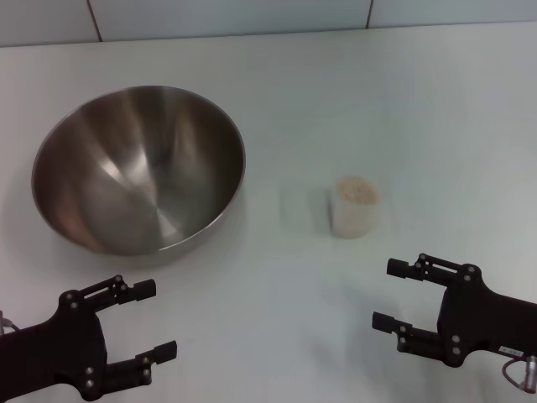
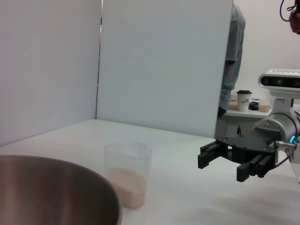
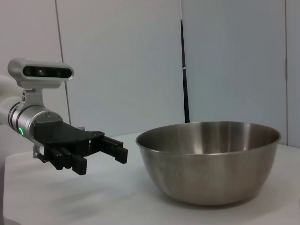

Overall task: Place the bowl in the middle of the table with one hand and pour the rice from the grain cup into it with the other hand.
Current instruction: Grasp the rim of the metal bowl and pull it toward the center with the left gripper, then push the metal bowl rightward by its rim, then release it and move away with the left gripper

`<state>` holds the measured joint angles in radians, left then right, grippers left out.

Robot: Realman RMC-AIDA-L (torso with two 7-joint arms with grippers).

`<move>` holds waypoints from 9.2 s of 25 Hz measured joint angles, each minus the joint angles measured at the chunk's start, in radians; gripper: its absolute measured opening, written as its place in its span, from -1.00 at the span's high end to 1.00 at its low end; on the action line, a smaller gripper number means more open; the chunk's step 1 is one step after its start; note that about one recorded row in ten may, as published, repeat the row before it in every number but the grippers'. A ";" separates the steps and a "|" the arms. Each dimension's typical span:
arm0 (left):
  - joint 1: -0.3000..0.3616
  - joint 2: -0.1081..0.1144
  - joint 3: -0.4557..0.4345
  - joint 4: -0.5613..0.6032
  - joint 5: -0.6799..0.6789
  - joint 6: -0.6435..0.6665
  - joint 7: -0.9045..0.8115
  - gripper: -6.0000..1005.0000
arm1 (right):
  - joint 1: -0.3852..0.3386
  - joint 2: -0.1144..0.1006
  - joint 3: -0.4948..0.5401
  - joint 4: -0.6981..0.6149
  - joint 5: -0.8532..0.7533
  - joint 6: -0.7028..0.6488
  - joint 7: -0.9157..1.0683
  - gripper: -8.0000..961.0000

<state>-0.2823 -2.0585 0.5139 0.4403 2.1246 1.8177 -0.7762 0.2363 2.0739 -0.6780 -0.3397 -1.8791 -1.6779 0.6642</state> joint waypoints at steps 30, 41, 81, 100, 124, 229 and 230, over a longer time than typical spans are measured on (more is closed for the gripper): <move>-0.015 -0.005 -0.120 -0.011 -0.410 0.149 -0.075 -0.51 | 0.011 0.000 0.009 0.001 0.003 0.004 -0.001 -0.47; -0.052 -0.011 -0.233 -0.047 -0.638 -0.114 -0.064 -0.49 | 0.014 0.002 0.010 0.004 0.008 0.004 -0.006 -0.47; -0.049 -0.008 0.372 0.772 0.047 -0.590 -1.329 -0.42 | 0.037 0.006 0.026 0.006 0.009 0.017 -0.004 -0.47; -0.157 -0.011 0.385 0.775 0.306 -0.500 -1.496 -0.39 | 0.038 0.006 0.026 0.014 0.009 0.029 -0.008 -0.47; -0.168 -0.009 0.396 0.757 0.319 -0.498 -1.516 -0.35 | 0.040 0.006 0.026 0.015 0.009 0.029 -0.008 -0.47; -0.470 -0.008 0.475 0.458 0.311 -0.512 -1.574 0.83 | 0.043 0.005 0.029 0.016 0.009 0.020 -0.009 -0.47; -0.469 -0.008 0.474 0.458 0.311 -0.513 -1.574 0.83 | 0.043 0.005 0.029 0.016 0.009 0.020 -0.009 -0.47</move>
<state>-0.7518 -2.0664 0.9879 0.8984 2.4360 1.3048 -2.3506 0.2791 2.0786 -0.6489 -0.3237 -1.8699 -1.6583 0.6550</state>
